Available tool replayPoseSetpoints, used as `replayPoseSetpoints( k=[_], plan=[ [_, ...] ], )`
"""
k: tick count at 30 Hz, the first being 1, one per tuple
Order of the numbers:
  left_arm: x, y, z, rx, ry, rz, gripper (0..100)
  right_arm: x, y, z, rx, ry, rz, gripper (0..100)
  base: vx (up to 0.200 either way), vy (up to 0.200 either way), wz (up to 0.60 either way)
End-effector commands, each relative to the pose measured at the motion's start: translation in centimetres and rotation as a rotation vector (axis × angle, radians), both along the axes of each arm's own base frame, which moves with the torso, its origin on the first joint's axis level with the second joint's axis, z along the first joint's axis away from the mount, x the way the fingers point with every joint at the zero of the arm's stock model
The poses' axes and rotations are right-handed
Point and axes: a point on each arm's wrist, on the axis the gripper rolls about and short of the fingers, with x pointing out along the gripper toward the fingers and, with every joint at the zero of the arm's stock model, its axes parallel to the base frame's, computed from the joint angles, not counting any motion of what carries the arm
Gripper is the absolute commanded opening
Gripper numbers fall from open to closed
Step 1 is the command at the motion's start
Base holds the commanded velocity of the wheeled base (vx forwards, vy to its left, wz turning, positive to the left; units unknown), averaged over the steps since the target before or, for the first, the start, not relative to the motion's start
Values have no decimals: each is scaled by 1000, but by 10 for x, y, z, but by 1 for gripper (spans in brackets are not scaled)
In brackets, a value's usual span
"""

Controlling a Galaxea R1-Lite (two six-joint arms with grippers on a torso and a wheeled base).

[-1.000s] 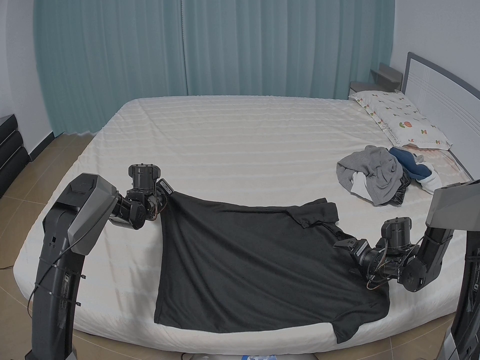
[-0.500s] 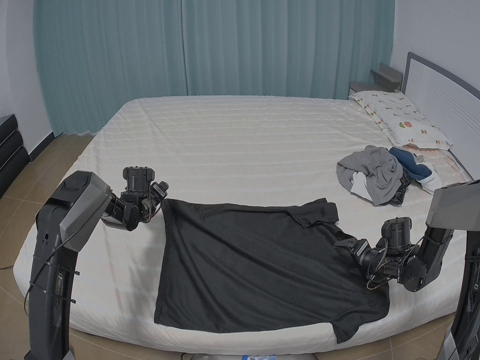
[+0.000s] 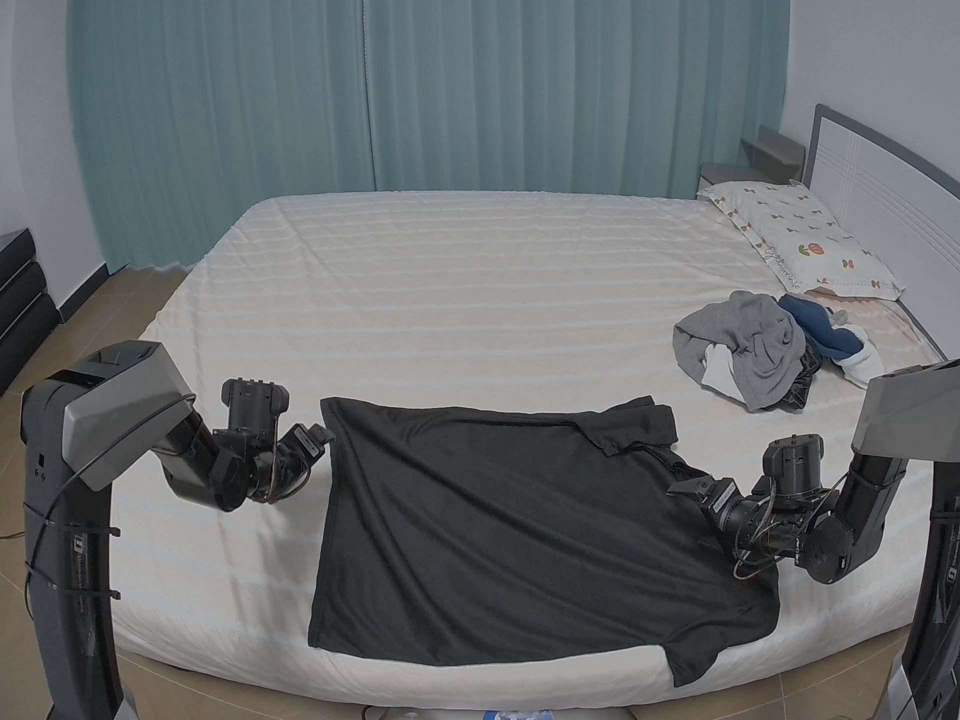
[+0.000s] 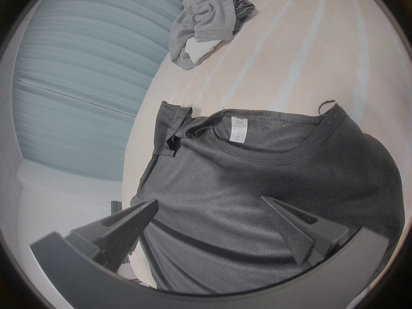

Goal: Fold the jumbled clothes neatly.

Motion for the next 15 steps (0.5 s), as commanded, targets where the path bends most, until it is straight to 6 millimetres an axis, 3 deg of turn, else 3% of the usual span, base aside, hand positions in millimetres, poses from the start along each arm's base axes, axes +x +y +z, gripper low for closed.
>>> replayPoseSetpoints(
  k=[1,5,15],
  plan=[
    [-71,-15,25,-91,-15,-90,100,1,-1,2,1,-8,-5,100,0,0,0],
    [-98,-27,21,-132,-1,-109,100,0,-4,11,0,-34,-18,100,0,0,0],
    [-136,-37,1,-100,124,-161,100,-1,-8,11,-3,-30,-29,100,-180,0,0]
  ],
)
